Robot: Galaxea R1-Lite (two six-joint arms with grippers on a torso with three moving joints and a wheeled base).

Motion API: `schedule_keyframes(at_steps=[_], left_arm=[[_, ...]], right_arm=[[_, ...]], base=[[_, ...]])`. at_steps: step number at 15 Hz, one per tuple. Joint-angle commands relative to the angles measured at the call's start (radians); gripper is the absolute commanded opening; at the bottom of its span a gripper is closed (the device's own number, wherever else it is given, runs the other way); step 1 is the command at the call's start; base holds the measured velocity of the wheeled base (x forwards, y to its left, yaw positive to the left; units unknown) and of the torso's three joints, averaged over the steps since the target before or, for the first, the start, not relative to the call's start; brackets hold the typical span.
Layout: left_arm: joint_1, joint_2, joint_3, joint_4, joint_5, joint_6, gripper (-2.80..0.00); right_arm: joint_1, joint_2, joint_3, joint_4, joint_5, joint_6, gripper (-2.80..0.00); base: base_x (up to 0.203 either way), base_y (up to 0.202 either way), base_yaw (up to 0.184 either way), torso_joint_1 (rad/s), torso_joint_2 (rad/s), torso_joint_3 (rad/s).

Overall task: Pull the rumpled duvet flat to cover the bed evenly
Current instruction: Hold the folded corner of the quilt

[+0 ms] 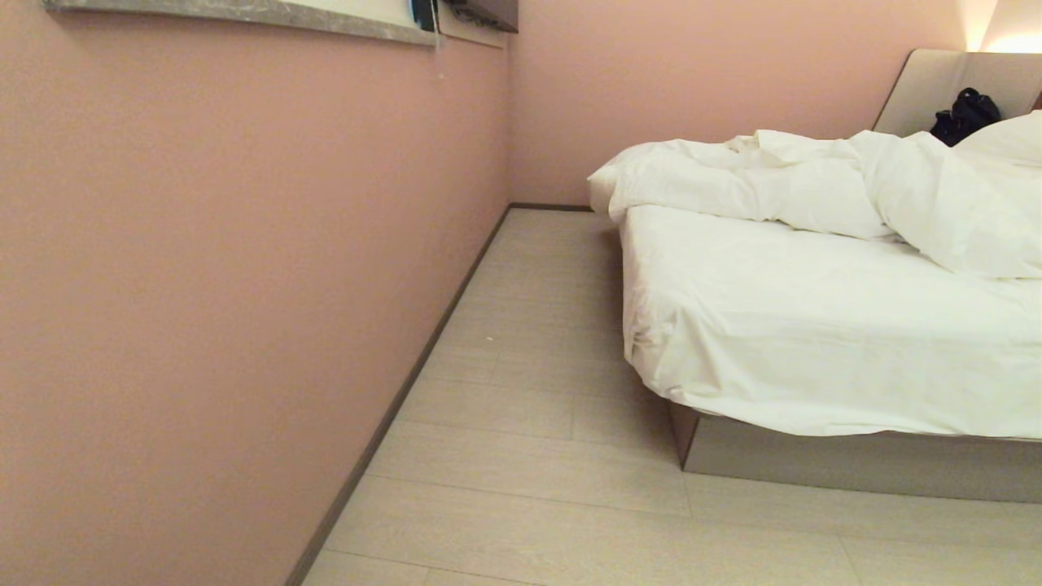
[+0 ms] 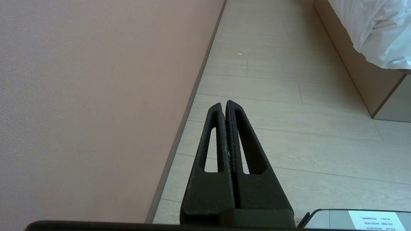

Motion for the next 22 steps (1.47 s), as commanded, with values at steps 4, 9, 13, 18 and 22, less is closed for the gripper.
schedule_keyframes(at_steps=[4,9,13,18,22], left_arm=[[0.0,0.0,0.0,0.0,0.002,0.001,-2.8],[0.0,0.0,0.0,0.0,0.002,-0.001,-2.8],[0.0,0.0,0.0,0.0,0.002,-0.001,-2.8],[0.0,0.0,0.0,0.0,0.003,-0.018,-2.8],[0.0,0.0,-0.001,0.0,0.019,-0.032,-2.8]], right_arm=[[0.0,0.0,0.0,0.0,0.0,0.0,-2.8],[0.0,0.0,0.0,0.0,0.0,0.0,-2.8],[0.0,0.0,0.0,0.0,0.0,0.0,-2.8],[0.0,0.0,0.0,0.0,0.0,0.0,-2.8],[0.0,0.0,0.0,0.0,0.001,-0.001,-2.8]], base=[[0.0,0.0,0.0,0.0,0.0,0.0],[0.0,0.0,0.0,0.0,0.0,0.0],[0.0,0.0,0.0,0.0,0.0,0.0],[0.0,0.0,0.0,0.0,0.0,0.0],[0.0,0.0,0.0,0.0,0.0,0.0]])
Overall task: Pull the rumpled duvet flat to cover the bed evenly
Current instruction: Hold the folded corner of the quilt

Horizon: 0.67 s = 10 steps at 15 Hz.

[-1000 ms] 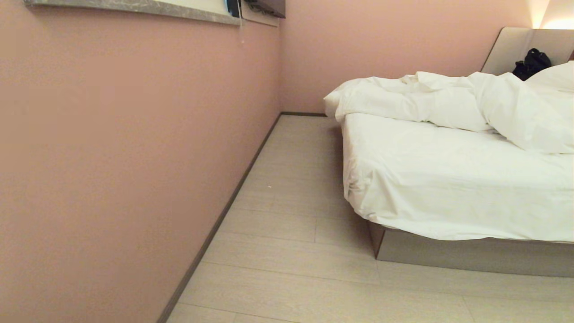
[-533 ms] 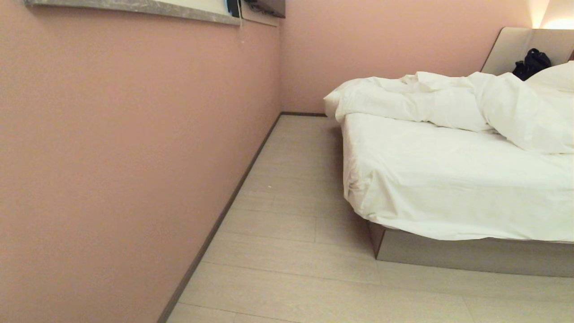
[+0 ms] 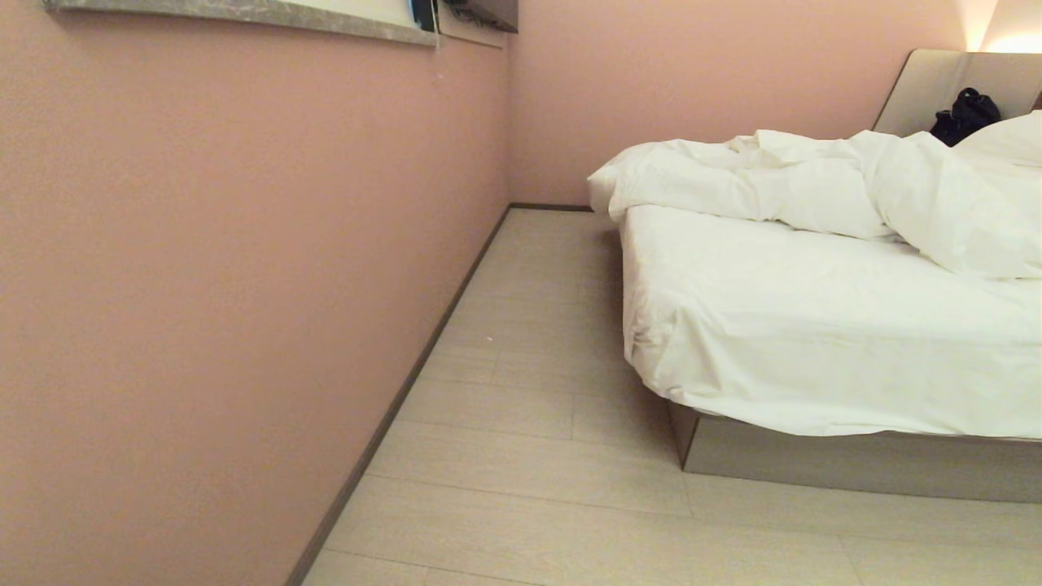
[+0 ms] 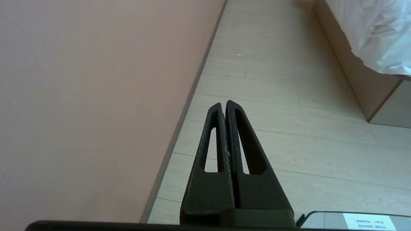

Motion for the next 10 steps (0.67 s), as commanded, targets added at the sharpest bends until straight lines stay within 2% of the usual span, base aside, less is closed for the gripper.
schedule_keyframes(at_steps=[1,4,10], left_arm=[[0.0,0.0,-0.001,0.0,0.005,-0.001,-2.8],[0.0,0.0,-0.001,0.0,0.005,-0.001,-2.8],[0.0,0.0,-0.001,0.0,0.005,-0.001,-2.8]], right_arm=[[0.0,0.0,0.0,0.0,0.001,0.0,-2.8],[0.0,0.0,0.0,0.0,0.001,-0.001,-2.8],[0.0,0.0,0.0,0.0,0.0,0.0,-2.8]], base=[[0.0,0.0,0.0,0.0,0.0,0.0],[0.023,0.0,-0.001,-0.001,0.0,0.002],[0.19,0.0,-0.001,0.004,0.0,0.0]])
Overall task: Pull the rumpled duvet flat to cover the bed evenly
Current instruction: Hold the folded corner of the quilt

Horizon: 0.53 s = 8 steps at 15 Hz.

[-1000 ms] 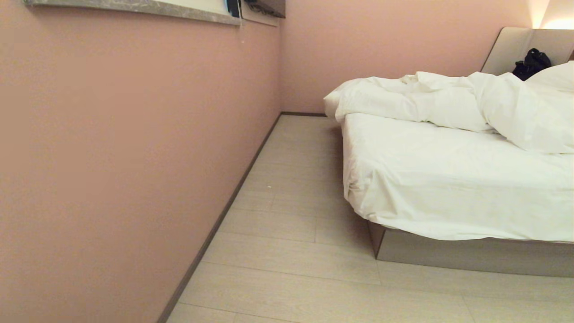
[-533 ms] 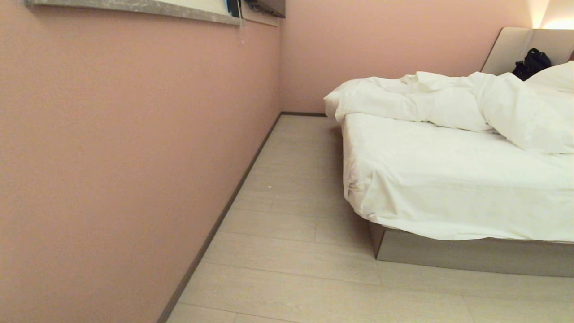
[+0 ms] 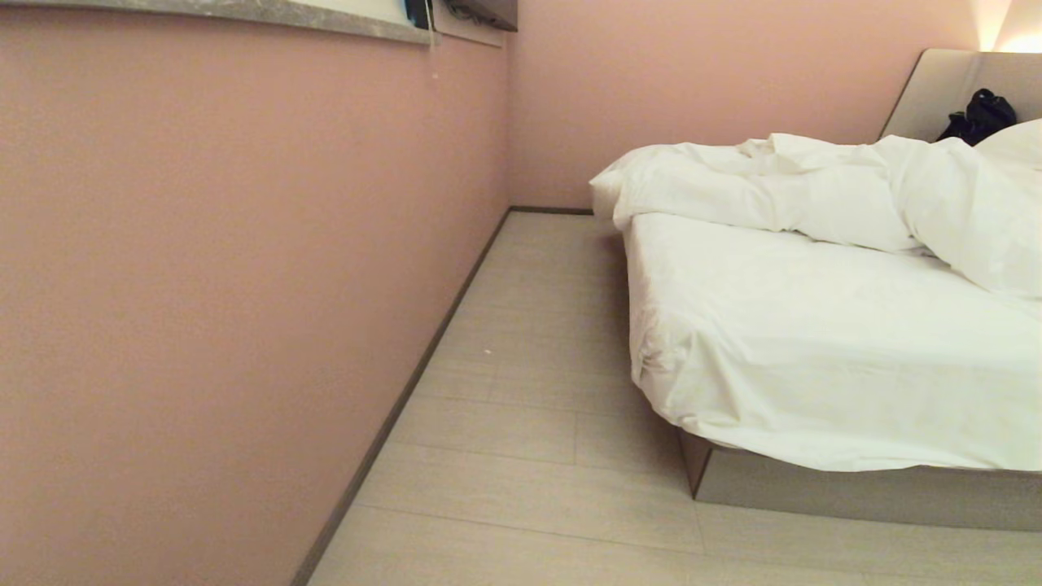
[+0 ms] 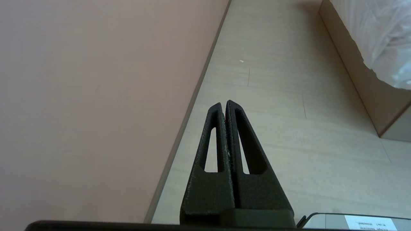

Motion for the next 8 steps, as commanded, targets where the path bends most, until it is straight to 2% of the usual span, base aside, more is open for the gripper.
schedule_keyframes(at_steps=[1,8], left_arm=[[0.0,0.0,0.0,0.001,0.0,-0.003,-2.8],[0.0,0.0,0.0,0.001,0.0,-0.008,-2.8]], right_arm=[[0.0,0.0,0.0,0.0,0.001,0.0,-2.8],[0.0,0.0,0.0,0.0,0.0,0.0,-2.8]], base=[[0.197,0.0,0.002,0.002,0.0,0.0],[0.197,0.0,0.0,0.001,0.0,0.001]])
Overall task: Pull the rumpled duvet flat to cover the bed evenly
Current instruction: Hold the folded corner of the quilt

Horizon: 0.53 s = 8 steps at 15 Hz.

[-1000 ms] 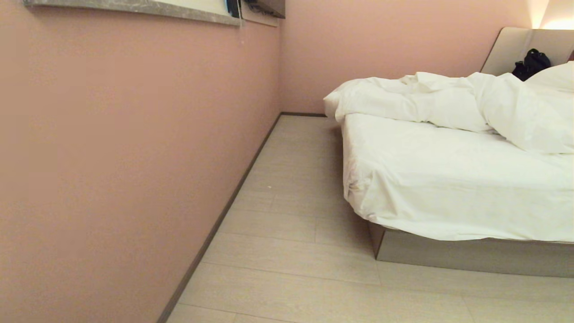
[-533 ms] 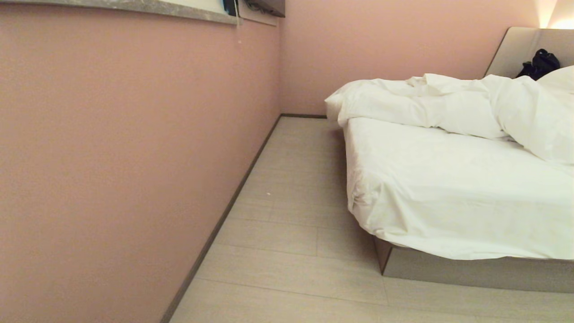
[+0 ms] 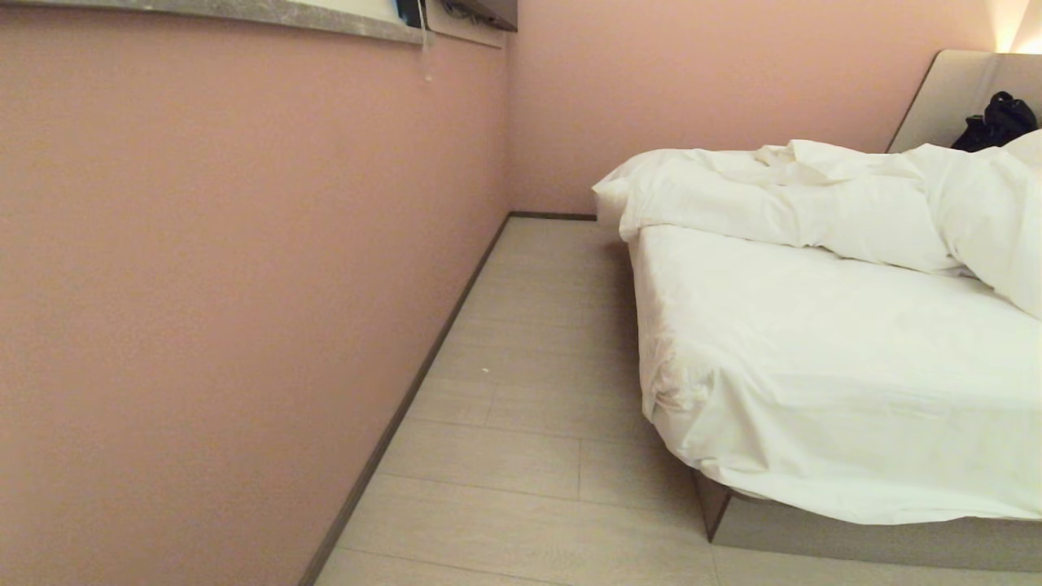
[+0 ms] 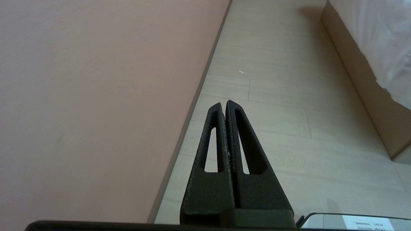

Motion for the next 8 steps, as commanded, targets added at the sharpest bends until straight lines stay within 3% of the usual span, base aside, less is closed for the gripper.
schedule_keyframes(at_steps=[1,8], left_arm=[[0.0,0.0,0.0,0.0,0.001,0.001,-2.8],[0.0,0.0,0.0,0.0,0.001,0.001,-2.8]], right_arm=[[0.0,0.0,0.0,0.0,0.0,-0.002,-2.8],[0.0,0.0,0.0,0.0,0.0,-0.002,-2.8]], base=[[0.197,0.0,0.0,0.002,0.0,0.003],[0.196,0.0,0.0,0.003,0.0,0.001]])
